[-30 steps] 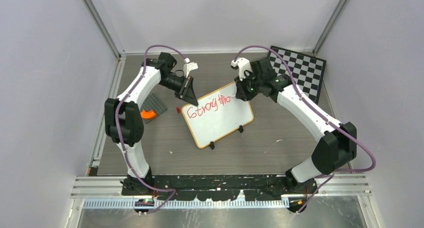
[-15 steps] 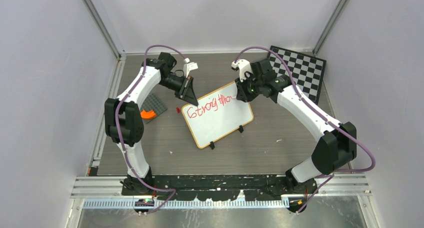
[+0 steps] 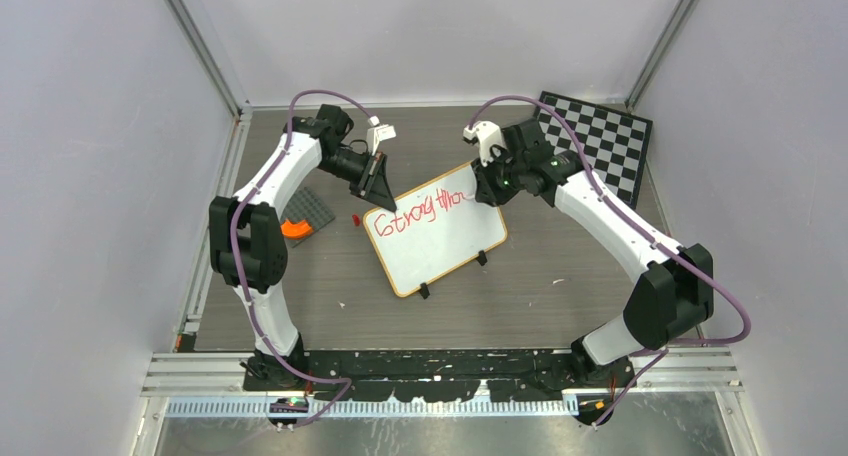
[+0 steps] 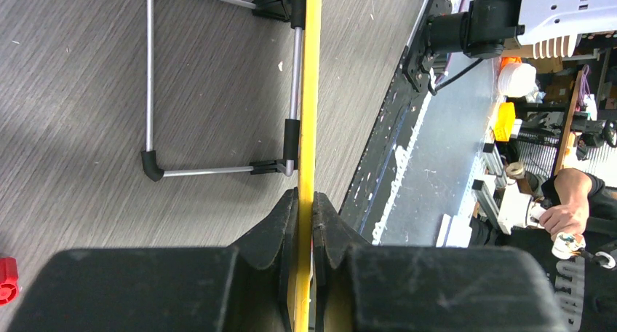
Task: Write a sentence on the whiteboard
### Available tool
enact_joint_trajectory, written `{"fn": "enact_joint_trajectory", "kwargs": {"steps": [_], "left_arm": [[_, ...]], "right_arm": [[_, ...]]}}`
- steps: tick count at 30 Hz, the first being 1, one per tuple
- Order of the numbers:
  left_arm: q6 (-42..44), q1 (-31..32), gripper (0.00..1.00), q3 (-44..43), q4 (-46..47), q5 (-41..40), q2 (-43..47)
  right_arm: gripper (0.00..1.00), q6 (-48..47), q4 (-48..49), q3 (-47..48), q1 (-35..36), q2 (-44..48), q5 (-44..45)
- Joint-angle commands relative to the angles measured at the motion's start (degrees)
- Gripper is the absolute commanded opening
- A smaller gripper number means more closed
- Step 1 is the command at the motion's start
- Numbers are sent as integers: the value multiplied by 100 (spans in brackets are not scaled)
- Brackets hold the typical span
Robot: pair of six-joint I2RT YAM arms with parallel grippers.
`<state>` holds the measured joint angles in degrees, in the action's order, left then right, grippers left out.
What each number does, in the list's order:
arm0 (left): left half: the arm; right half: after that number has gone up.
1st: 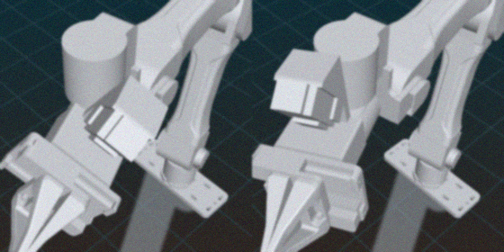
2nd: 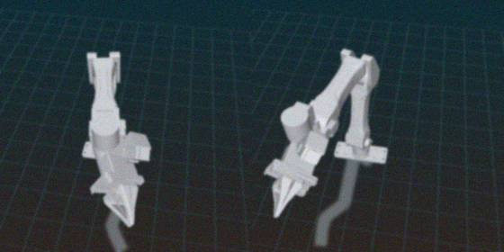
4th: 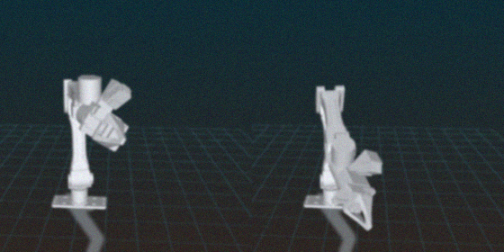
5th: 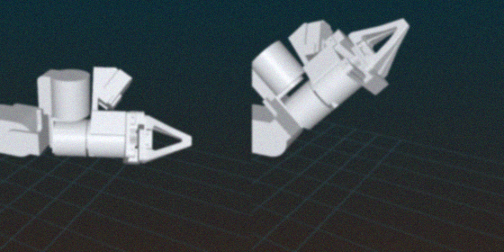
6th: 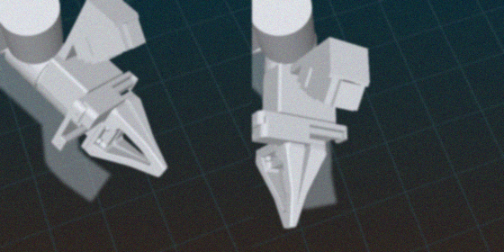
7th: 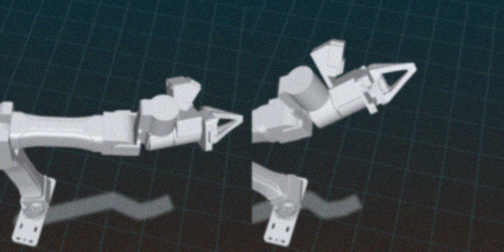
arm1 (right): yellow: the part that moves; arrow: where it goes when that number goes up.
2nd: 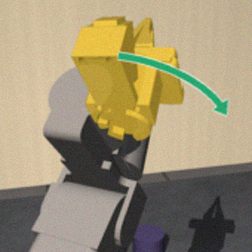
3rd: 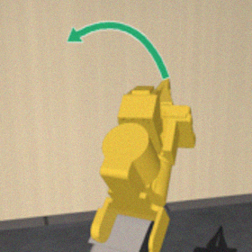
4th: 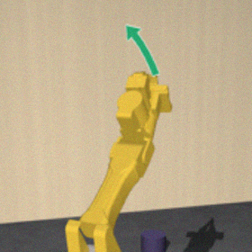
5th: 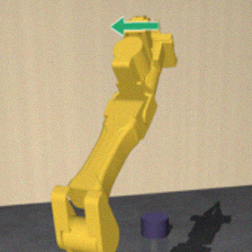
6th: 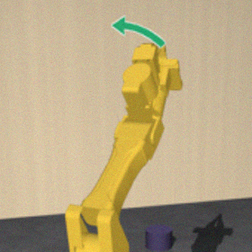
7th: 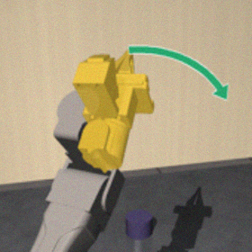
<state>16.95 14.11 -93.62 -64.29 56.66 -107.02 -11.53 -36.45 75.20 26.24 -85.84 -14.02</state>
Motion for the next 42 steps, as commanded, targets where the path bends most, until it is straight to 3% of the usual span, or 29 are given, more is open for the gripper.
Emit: {"fn": "enact_joint_trajectory", "kwargs": {"steps": [1,17,30,42], "left_arm": [[36,39,0,103,-68,-253,60],[43,40,0,116,-70,-271,63],[42,39,0,134,-57,-287,68],[20,40,0,109,-57,-280,67]], "right_arm": [[0,-122,94,153,-93,146,268],[0,-49,111,543,-93,6,183],[0,-42,90,87,-86,97,90],[0,-323,-700,530,-95,249,-174]]}}
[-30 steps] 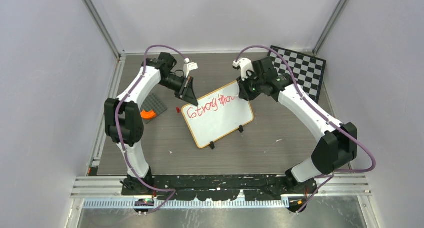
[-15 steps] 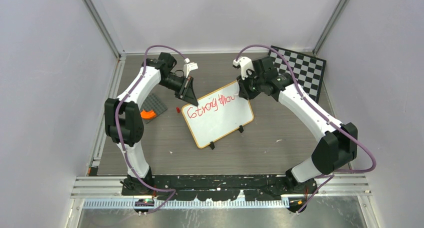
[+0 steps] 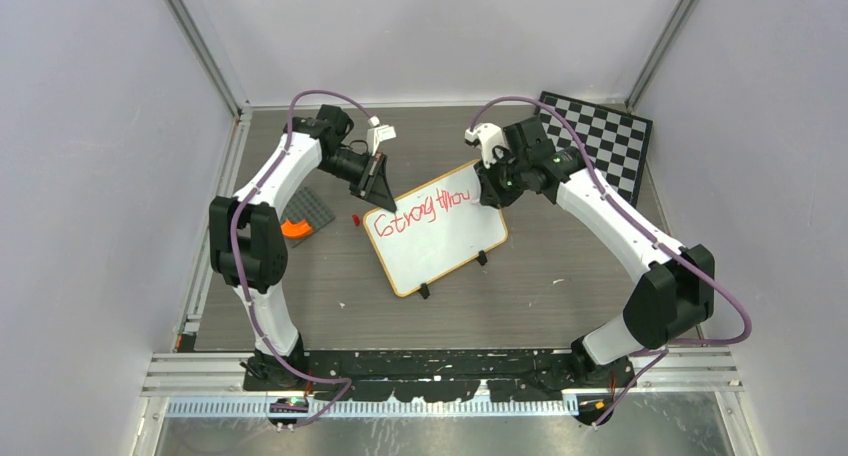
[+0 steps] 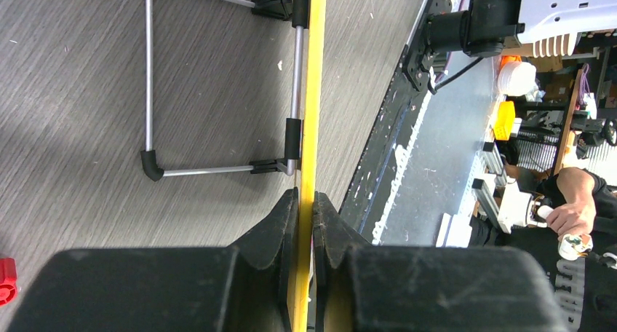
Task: Write a sentence on the whiteboard
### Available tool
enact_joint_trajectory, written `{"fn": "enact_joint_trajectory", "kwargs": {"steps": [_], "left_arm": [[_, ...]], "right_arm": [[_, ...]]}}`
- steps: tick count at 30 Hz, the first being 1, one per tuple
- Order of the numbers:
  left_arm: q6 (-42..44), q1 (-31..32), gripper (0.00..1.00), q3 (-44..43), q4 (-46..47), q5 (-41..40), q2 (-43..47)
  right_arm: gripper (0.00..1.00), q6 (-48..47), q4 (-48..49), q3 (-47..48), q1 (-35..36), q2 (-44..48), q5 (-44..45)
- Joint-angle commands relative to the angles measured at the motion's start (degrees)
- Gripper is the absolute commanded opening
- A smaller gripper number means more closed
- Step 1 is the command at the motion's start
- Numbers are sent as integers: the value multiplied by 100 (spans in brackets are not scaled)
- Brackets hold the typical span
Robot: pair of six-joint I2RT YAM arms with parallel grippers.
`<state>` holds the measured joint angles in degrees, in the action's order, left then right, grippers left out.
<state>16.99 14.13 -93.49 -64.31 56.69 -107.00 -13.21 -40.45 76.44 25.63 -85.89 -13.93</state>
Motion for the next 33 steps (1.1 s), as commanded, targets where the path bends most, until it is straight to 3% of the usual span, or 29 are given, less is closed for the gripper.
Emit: {"fn": "enact_joint_trajectory", "kwargs": {"steps": [1,33], "left_arm": [[16,38,0,95,-55,-281,59],[-20,37,0,143,42,-252,65]], "right_arm": [[0,-155,-346,460,-32,271,-181],[0,135,289,762,-264,-190,-106]]}}
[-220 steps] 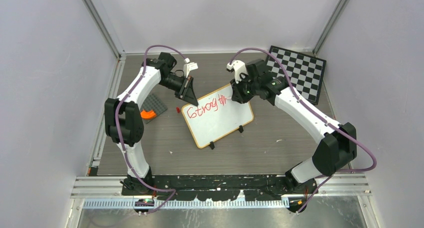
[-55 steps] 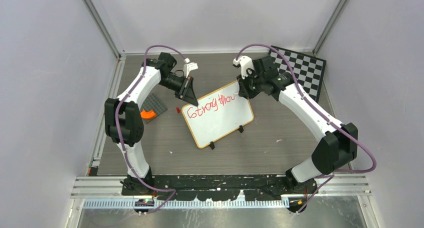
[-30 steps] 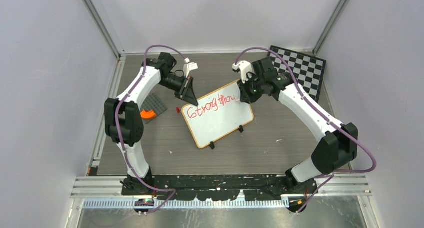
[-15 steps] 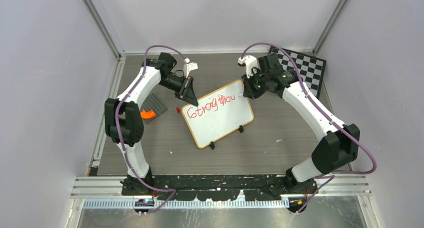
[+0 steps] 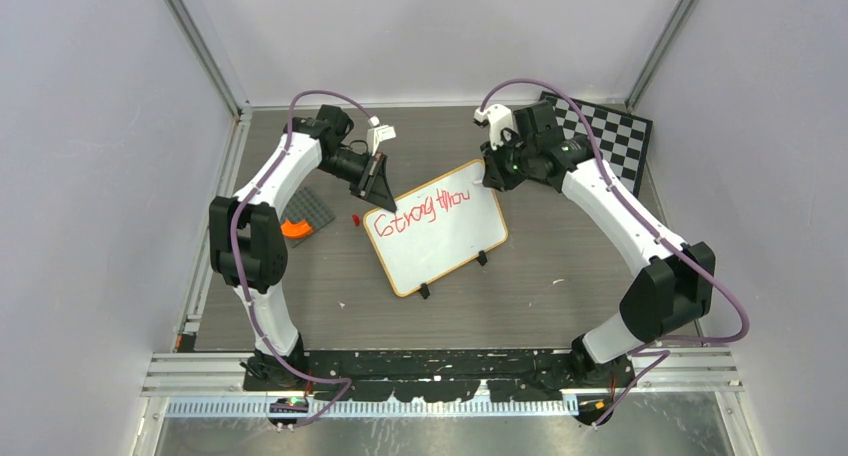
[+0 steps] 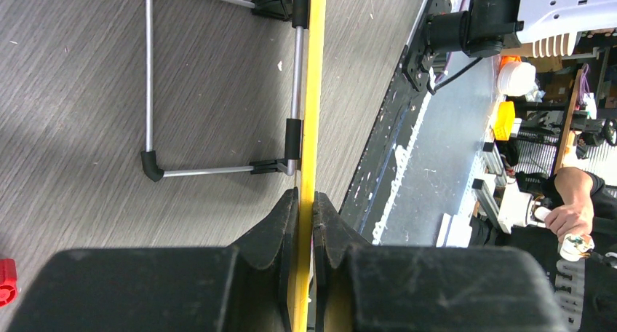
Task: Write a sentence on the whiteboard
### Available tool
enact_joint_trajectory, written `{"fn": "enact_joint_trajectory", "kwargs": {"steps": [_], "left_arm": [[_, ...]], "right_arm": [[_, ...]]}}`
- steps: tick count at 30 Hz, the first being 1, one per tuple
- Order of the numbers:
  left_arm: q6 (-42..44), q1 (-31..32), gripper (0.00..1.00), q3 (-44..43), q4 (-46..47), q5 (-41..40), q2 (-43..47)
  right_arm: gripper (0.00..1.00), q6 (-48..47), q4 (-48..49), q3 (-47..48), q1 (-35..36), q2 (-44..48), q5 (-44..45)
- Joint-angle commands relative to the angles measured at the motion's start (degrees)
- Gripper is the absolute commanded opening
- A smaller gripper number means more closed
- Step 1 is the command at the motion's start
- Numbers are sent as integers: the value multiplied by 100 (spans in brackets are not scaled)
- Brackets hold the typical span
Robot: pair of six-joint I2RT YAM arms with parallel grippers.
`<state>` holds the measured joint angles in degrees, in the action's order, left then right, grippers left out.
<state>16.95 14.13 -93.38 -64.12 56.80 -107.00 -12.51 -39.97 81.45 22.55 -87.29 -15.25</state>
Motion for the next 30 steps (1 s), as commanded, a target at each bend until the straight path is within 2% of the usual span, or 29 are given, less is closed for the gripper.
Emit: {"fn": "enact_joint_trajectory", "kwargs": {"steps": [1,30], "left_arm": [[-10,37,0,130,22,-276,70],[105,42,0,109,-130,-334,56]], "right_arm": [[0,65,243,267,60,-63,34],[0,-156,199,-193,182,86,267]]}}
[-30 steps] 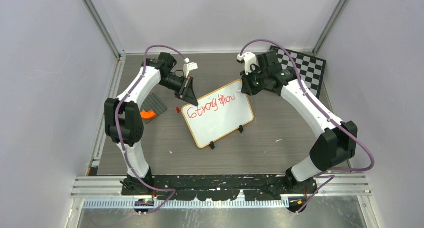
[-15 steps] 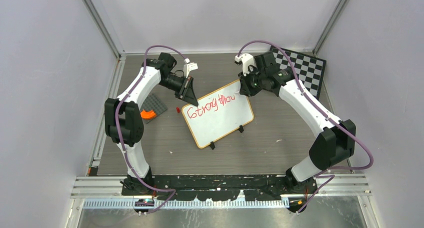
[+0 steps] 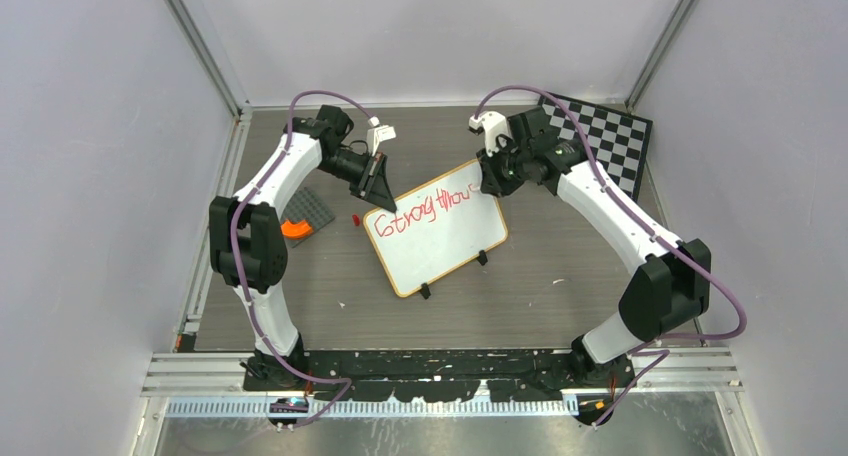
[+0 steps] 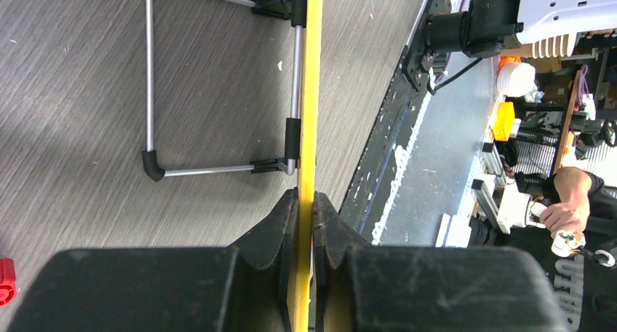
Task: Write a sentence on the whiteboard
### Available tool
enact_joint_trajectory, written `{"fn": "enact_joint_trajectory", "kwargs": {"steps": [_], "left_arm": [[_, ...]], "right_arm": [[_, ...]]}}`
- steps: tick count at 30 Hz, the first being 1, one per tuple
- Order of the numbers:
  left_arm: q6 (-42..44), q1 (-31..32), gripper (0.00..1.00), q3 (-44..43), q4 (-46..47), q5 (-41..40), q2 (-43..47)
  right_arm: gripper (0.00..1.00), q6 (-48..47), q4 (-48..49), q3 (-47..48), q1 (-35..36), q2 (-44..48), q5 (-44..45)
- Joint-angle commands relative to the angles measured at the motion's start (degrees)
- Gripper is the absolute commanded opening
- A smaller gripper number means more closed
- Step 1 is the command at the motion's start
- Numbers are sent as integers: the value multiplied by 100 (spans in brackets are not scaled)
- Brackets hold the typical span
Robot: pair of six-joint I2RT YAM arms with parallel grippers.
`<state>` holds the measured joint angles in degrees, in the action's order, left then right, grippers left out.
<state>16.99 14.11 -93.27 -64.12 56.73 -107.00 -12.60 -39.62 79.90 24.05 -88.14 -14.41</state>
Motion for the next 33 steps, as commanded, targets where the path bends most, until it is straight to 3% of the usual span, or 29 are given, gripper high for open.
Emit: {"fn": "enact_joint_trajectory", "kwargs": {"steps": [1,20,33], "left_arm": [[102,44,0,97,-129,-333,63],[102,39,0,78,-124,-349,59],[97,39,0,81,-103,-338,30]], "right_arm": [[0,-166,165,-26,29,169,217],[0,-98,166,417,-11,42,266],[0,-86,145,-258,7,253,128]]}}
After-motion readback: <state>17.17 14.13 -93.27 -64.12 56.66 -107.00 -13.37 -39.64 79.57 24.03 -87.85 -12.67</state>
